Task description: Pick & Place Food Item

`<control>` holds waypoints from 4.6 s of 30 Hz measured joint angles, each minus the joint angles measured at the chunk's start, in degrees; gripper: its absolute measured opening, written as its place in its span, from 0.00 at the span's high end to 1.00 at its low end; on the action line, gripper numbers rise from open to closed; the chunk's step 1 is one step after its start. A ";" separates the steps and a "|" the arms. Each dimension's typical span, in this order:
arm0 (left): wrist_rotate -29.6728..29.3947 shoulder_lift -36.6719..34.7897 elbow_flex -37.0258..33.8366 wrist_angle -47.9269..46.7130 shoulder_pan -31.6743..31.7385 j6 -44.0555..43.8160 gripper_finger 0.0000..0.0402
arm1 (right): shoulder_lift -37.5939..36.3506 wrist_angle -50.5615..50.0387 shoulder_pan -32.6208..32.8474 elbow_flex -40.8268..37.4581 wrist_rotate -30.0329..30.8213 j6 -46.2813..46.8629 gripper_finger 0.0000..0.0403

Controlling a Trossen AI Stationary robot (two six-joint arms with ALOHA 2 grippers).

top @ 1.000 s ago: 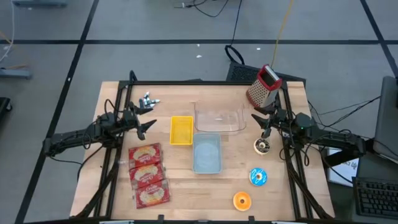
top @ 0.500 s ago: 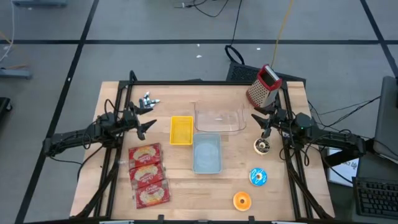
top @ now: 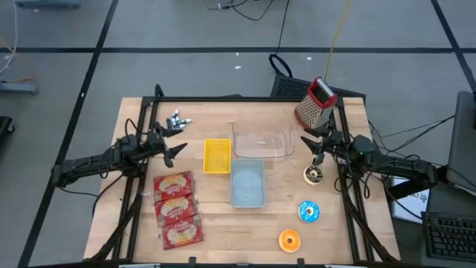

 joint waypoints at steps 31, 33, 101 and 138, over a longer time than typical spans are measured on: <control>0.00 0.00 0.00 0.00 0.00 0.00 0.32 | 0.00 0.02 0.00 0.00 0.00 -0.01 0.60; 0.01 0.00 0.00 0.01 -0.01 0.00 0.32 | 0.00 0.01 0.01 -0.01 0.00 -0.01 0.60; 0.01 0.00 0.00 0.00 0.00 0.00 0.32 | 0.01 3.82 0.02 -0.02 -1.67 12.52 0.60; -0.39 -0.02 -0.02 0.07 -0.02 0.00 0.32 | 49.75 -67.48 28.32 31.45 -16.47 44.94 0.30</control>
